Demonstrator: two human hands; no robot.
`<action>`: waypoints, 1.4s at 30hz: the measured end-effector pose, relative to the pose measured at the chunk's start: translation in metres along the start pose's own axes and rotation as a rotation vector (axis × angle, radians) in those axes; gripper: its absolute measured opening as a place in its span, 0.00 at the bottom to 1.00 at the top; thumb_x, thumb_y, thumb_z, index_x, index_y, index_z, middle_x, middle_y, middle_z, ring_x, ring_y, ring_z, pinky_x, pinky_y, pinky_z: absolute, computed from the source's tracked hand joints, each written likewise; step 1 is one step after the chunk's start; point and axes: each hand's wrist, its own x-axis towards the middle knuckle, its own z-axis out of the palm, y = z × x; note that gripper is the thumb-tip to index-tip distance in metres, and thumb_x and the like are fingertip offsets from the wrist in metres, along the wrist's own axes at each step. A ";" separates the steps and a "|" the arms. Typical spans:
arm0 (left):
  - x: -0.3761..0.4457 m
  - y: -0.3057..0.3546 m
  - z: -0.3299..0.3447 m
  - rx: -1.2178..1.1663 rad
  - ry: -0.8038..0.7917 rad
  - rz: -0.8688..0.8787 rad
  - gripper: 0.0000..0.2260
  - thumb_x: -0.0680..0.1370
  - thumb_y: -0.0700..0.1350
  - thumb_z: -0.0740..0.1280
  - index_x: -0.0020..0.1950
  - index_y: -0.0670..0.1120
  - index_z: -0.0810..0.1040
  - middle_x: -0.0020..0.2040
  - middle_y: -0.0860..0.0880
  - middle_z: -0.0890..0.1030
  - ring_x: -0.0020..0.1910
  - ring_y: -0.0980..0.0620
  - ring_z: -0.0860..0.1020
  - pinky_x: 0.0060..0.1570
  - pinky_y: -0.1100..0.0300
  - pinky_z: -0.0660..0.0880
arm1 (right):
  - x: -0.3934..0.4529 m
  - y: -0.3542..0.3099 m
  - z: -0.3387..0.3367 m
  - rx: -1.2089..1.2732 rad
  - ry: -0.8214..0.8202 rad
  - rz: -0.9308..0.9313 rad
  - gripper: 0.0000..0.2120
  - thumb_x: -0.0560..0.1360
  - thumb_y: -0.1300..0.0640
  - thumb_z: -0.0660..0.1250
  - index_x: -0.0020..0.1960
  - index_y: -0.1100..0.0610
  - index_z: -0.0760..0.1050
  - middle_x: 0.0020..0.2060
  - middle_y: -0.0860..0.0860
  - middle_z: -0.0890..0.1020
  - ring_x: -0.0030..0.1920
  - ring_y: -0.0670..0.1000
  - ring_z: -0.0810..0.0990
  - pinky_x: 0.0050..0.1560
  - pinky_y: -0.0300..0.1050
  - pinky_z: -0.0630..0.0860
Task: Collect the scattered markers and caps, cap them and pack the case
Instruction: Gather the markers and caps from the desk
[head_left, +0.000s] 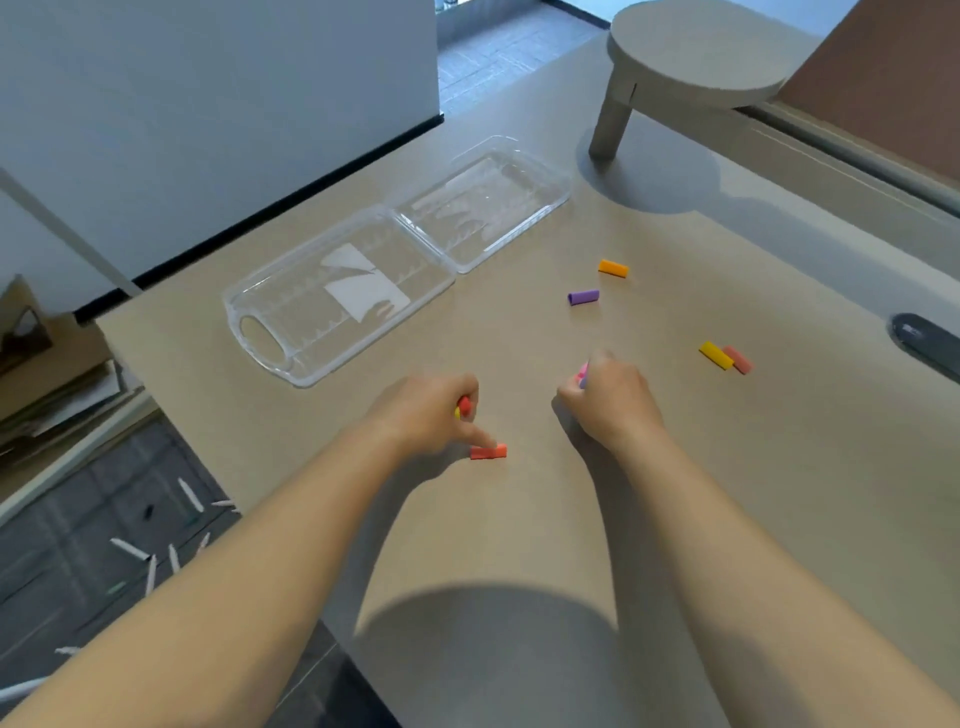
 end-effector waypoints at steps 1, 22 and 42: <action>-0.003 -0.002 0.004 0.001 -0.005 -0.005 0.17 0.66 0.55 0.74 0.35 0.50 0.67 0.40 0.51 0.74 0.42 0.48 0.72 0.40 0.57 0.67 | -0.001 -0.002 0.001 0.014 0.003 0.000 0.03 0.75 0.60 0.56 0.46 0.60 0.65 0.44 0.59 0.73 0.43 0.57 0.68 0.42 0.44 0.64; 0.045 0.099 0.027 0.013 0.032 0.068 0.02 0.75 0.42 0.59 0.43 0.46 0.68 0.50 0.44 0.78 0.48 0.45 0.73 0.47 0.55 0.70 | 0.013 0.082 -0.052 0.168 0.292 0.009 0.09 0.77 0.64 0.57 0.54 0.63 0.73 0.52 0.59 0.78 0.54 0.61 0.74 0.44 0.44 0.65; 0.138 0.132 -0.008 0.357 0.174 0.134 0.16 0.76 0.49 0.65 0.56 0.38 0.71 0.56 0.42 0.71 0.56 0.44 0.71 0.46 0.56 0.67 | 0.068 0.103 -0.081 0.089 0.011 0.190 0.16 0.73 0.52 0.68 0.34 0.56 0.64 0.54 0.60 0.74 0.43 0.57 0.70 0.42 0.42 0.63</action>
